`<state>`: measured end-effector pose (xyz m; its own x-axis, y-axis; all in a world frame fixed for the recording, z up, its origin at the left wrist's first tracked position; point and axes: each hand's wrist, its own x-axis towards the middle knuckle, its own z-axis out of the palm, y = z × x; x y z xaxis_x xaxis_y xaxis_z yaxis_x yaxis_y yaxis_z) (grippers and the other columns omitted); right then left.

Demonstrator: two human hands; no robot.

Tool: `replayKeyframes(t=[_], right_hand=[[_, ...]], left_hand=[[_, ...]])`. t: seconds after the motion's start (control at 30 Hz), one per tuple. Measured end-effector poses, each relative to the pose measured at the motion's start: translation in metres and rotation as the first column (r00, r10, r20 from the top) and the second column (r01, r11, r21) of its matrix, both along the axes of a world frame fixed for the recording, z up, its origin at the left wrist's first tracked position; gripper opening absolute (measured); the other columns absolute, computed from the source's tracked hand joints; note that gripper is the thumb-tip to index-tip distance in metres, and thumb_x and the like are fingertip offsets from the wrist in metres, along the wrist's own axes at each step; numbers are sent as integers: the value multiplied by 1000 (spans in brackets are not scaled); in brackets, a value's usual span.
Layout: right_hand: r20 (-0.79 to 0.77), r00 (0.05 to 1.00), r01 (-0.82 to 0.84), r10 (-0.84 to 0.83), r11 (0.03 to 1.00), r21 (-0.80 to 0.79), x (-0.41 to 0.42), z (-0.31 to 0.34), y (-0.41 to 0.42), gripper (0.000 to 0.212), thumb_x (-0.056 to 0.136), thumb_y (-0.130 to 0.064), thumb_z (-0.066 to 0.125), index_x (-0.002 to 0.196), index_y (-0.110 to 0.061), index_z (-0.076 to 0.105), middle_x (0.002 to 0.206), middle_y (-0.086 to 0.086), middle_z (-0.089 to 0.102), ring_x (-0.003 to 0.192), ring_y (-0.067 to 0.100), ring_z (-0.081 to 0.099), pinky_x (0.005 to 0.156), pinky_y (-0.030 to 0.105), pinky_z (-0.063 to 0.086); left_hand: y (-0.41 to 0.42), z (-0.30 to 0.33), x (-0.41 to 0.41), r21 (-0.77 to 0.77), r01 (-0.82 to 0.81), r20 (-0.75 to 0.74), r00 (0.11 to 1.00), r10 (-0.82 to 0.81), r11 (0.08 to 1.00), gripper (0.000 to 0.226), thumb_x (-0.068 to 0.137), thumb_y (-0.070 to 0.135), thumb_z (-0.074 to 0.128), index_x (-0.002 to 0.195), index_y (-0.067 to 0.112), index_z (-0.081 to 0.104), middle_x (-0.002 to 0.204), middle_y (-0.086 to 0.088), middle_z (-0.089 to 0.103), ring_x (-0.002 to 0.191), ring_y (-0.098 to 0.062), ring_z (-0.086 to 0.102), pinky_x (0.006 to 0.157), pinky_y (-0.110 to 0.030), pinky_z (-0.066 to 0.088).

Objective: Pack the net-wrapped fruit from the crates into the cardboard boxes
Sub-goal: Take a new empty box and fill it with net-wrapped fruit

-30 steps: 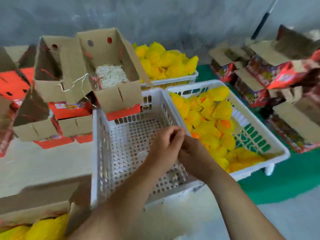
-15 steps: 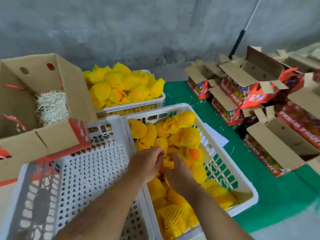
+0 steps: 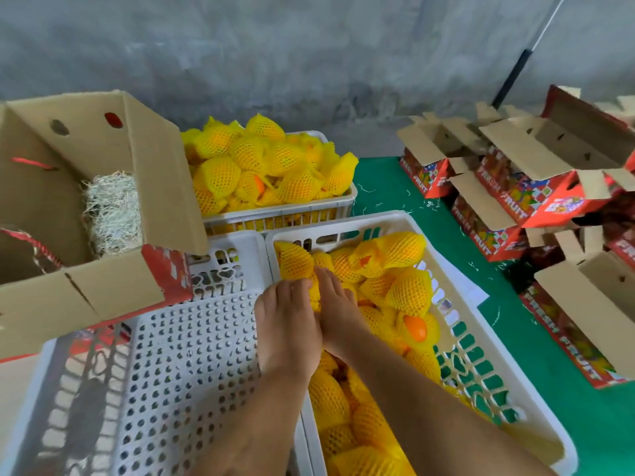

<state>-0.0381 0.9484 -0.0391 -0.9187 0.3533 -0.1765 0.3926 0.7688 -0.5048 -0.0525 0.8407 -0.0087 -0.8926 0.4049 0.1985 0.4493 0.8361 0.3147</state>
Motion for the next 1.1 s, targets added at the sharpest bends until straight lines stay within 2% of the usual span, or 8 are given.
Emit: replayKeyframes(t=[0.33,0.5,0.6,0.7,0.83,0.9,0.97,1.1], right_hand=[[-151,970,-131,190,934,333,-72,-13,12,75,88,-16,69,148,-17,24,152,6,31,145,30,30,115,42,40],[-210,978,24,3,992,124,-64,-9,19,76,85,-30,76,149,-22,36,144,2,41,135,26,42,110,39,40],[-303,914,173,-269,936,-308,-36,12,26,71,74,-38,87,133,-32,49,128,-4,52,117,18,54,90,32,47],[-398,891,-62,-218,810,-583,-4,45,22,48,73,-44,87,114,-45,61,108,-11,72,100,7,69,76,21,53],[-439,899,-323,15,699,-638,10,78,19,50,81,-22,78,124,-41,63,113,-8,73,93,10,73,73,23,56],[-464,884,-305,60,825,-476,4,81,43,60,82,-24,70,139,-36,54,128,-8,65,99,12,68,77,33,57],[-274,956,-104,103,994,11,-8,79,91,80,84,-26,69,155,-35,32,156,-3,44,134,22,49,104,45,49],[280,959,-167,-38,723,670,-15,45,153,86,93,-21,65,161,-27,12,160,3,31,144,32,32,116,48,34]], left_hand=[[2,-5,-3,-12,1,14,1000,-1,1000,38,97,25,64,131,32,47,133,6,53,133,-20,39,113,-33,34],[2,-6,-6,95,49,-38,998,-45,994,37,97,35,53,132,25,47,130,1,56,127,-22,48,110,-36,42],[-2,0,-8,373,40,46,997,-62,927,57,101,50,43,148,17,40,144,-2,49,134,-19,46,113,-39,42],[-11,21,-14,720,-122,379,893,-241,683,88,89,68,60,159,26,27,156,0,42,142,-14,44,115,-44,44],[-18,53,-25,821,-278,502,767,-399,498,87,71,65,78,145,40,41,135,3,60,114,-11,67,95,-42,60],[-19,63,-29,846,-346,507,757,-412,404,68,76,52,84,133,40,49,124,4,64,108,-12,71,85,-40,63],[-19,71,-30,829,-473,559,702,-442,297,60,85,39,85,133,33,50,126,3,63,114,-14,68,82,-35,63],[-23,74,-22,767,-574,634,609,-476,287,74,77,38,84,141,24,49,132,-2,64,122,-21,64,87,-41,63]])
